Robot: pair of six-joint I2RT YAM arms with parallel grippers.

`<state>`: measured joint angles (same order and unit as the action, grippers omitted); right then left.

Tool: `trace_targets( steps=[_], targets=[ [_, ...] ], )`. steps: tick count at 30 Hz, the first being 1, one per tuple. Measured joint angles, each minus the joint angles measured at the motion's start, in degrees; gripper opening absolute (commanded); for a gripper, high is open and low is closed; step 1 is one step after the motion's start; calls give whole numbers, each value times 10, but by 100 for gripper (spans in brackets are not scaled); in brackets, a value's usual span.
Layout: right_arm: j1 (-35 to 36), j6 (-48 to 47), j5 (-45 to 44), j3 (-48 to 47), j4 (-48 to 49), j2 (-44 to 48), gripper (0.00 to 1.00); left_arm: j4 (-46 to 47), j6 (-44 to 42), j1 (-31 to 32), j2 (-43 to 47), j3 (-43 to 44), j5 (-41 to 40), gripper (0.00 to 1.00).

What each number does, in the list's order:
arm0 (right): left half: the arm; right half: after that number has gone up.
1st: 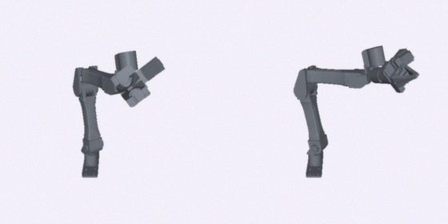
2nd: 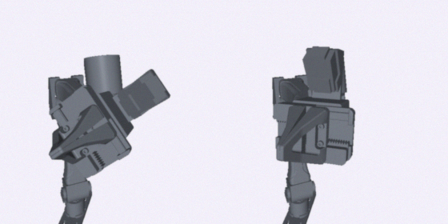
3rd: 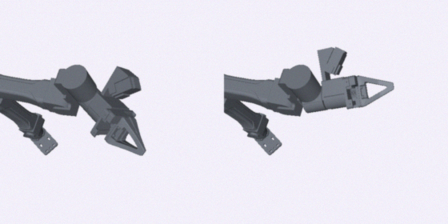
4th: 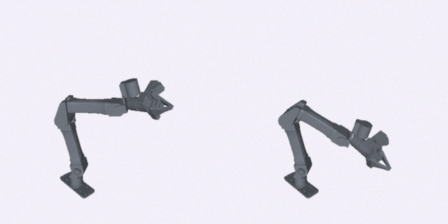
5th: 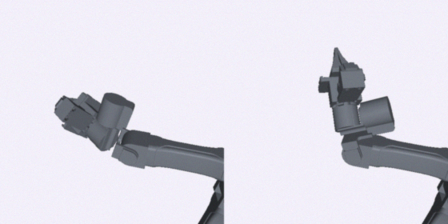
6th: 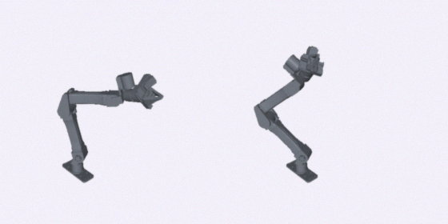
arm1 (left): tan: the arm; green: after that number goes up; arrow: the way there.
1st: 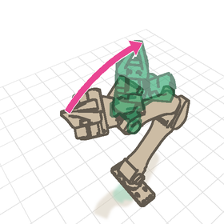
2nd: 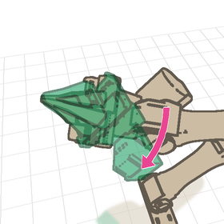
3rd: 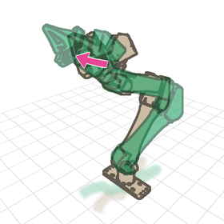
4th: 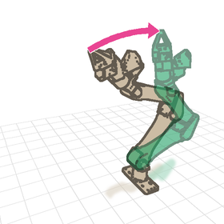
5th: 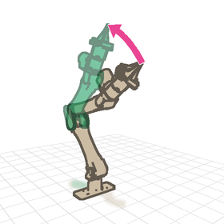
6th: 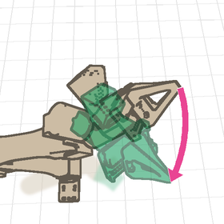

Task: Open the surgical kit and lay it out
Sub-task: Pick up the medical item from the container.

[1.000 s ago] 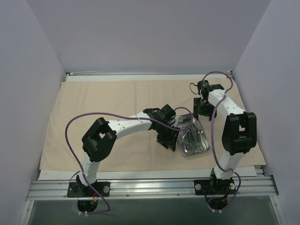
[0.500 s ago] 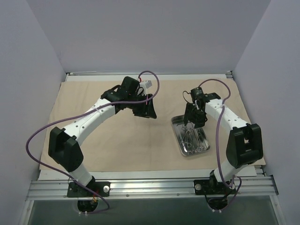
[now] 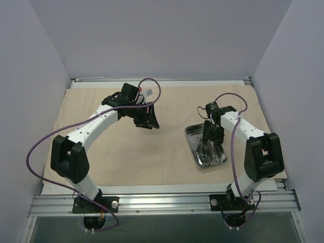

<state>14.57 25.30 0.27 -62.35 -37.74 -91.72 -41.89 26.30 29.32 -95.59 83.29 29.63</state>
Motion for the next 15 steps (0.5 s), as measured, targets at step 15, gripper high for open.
trace_targets(
  steps=[15],
  targets=[
    [0,-20,-16,47,9,-27,41,1,5,-22,3,-4,25,56]
  ],
)
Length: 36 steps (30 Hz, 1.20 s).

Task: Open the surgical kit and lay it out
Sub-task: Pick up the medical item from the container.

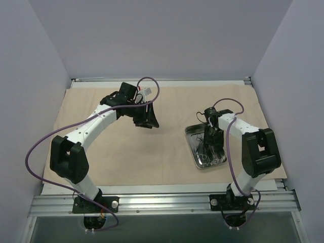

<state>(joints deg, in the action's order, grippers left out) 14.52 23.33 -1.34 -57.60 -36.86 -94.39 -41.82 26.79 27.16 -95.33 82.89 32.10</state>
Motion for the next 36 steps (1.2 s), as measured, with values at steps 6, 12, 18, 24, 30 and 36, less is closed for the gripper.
trace_targets(
  steps=[6,12,18,24,30,36],
  targets=[
    [-10,-9,6,2,10,-30,30,0,9,-11,1,0,6,56],
    [-14,-10,8,6,14,-30,22,0,15,-18,7,0,12,56],
    [-14,-12,18,7,15,-30,3,0,15,-22,12,0,19,56],
    [-13,-9,42,-1,-5,-29,0,0,16,-30,12,0,30,56],
    [-13,-9,104,-88,-82,-24,0,1,26,-33,12,0,42,56],
    [-18,-10,237,-116,-122,21,0,18,45,-33,12,0,63,56]
  ],
)
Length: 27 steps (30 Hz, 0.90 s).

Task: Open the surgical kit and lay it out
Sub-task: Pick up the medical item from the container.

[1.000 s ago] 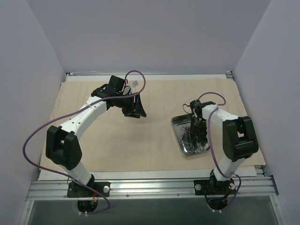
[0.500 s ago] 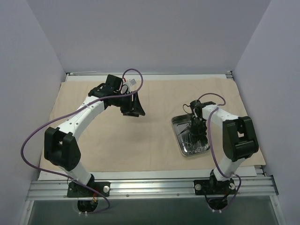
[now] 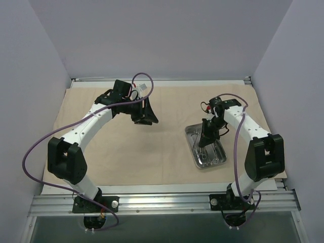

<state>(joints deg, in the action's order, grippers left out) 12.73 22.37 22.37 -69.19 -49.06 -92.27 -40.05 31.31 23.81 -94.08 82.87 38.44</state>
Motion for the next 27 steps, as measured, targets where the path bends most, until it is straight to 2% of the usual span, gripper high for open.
trace_targets(
  steps=[6,11,19,27],
  targets=[
    [-20,-17,79,37,-57,12,0,25,21,-1,0,-15,24,57],
    [-39,-30,110,78,-93,39,0,39,37,-3,0,-19,47,59],
    [-53,-33,148,68,-130,57,0,63,64,-3,-9,-18,79,59],
    [-113,-15,245,54,-145,58,0,94,89,-3,-18,-18,90,59]
  ],
)
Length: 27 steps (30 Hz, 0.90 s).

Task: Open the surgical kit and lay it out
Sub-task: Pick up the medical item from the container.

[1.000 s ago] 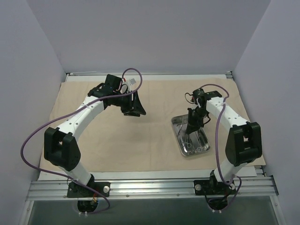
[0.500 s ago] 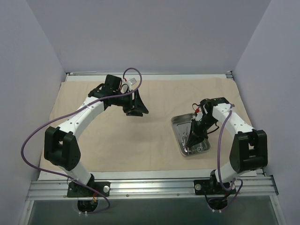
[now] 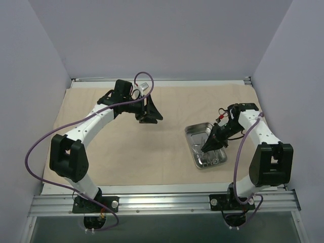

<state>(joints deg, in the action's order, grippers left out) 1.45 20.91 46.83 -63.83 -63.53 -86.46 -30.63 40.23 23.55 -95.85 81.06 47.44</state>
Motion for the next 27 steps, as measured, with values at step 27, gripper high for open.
trace_targets(
  steps=[27],
  targets=[
    [-106,153,170,84,96,-14,4,42,20,-17,-27,-12,41,60]
  ],
)
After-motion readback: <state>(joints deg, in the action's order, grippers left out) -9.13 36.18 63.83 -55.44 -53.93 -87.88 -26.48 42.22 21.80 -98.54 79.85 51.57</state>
